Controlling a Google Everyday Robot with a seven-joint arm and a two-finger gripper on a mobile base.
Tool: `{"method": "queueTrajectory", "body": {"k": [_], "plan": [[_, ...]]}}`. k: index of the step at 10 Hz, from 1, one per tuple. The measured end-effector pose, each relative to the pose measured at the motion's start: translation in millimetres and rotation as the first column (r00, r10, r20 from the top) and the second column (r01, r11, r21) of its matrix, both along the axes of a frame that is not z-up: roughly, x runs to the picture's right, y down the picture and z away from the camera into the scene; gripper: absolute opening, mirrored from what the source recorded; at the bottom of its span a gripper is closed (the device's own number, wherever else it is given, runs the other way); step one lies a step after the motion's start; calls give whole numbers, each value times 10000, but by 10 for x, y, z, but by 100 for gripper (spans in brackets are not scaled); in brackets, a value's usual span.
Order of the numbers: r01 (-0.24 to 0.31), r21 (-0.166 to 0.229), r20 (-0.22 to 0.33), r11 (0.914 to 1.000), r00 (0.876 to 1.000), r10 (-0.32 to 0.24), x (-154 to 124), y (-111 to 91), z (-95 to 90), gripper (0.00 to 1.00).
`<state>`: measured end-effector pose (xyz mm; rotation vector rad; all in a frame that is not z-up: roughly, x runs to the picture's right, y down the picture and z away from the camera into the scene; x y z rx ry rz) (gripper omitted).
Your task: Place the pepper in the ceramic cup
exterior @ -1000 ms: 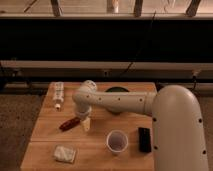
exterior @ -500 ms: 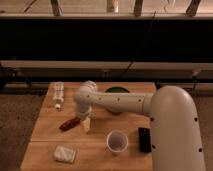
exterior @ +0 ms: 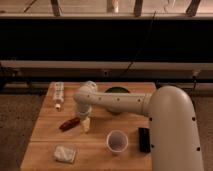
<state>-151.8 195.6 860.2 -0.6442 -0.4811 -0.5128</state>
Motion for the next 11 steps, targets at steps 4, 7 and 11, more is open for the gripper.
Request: {"method": "queueTrajectory", "body": {"k": [4,7,11], "plan": [[476,-148,17,9988,9989,-476,-143,-16,-36,80],[650,-317,111,9974,9978,-646,-193,-40,-46,80],[824,-653,290,9945,9963,-806,-253,0,-38,80]]}}
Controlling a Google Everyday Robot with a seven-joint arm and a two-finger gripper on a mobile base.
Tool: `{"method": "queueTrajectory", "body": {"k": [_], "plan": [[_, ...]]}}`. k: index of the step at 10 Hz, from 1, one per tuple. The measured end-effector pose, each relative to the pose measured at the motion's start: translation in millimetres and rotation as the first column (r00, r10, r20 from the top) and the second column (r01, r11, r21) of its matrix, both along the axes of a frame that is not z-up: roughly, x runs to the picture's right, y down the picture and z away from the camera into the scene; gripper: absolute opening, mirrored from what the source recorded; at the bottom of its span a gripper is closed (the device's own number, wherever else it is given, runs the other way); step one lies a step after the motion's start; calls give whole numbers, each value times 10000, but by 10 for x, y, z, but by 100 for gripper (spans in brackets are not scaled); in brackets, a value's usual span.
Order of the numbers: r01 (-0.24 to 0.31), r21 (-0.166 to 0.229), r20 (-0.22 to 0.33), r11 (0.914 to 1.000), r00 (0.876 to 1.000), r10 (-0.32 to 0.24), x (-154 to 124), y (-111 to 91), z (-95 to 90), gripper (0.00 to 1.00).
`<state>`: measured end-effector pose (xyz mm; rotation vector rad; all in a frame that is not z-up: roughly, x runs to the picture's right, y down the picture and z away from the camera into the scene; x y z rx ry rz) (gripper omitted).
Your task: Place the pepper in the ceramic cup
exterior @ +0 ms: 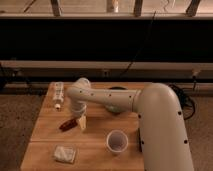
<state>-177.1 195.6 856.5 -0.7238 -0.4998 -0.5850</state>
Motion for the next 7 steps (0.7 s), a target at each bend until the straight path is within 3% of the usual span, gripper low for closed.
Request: {"method": "queueTrajectory", "body": {"k": [4,7], "plan": [[172,-248,225,9995,9996,-167,-110,90,24,77],[321,-209,426,9993,9986,-311,-179,102,-9,49]]}}
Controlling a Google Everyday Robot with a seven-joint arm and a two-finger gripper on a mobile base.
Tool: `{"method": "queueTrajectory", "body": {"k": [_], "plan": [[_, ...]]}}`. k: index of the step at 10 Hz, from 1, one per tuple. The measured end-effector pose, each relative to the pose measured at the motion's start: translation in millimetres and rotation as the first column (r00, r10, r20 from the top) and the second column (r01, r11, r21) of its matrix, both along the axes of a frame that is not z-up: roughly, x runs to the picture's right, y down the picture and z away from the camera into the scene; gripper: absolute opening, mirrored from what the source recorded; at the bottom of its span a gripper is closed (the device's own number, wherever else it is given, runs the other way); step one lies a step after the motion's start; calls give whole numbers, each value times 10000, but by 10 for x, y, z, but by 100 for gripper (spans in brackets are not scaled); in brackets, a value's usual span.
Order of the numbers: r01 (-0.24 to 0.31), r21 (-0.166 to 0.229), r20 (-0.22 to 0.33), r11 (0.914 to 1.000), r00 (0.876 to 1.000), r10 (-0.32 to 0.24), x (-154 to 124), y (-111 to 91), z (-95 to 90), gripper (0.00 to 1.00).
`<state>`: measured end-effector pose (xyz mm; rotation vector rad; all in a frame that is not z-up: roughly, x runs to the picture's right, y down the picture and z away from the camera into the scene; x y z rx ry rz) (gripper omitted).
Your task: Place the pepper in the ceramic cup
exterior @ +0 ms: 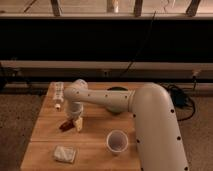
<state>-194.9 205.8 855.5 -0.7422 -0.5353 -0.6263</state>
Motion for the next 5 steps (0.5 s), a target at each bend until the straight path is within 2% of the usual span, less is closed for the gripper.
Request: {"method": "queueTrajectory", "body": {"k": [5], "plan": [[71,322,252,9995,9997,-79,-54,-69,-127,2]]}}
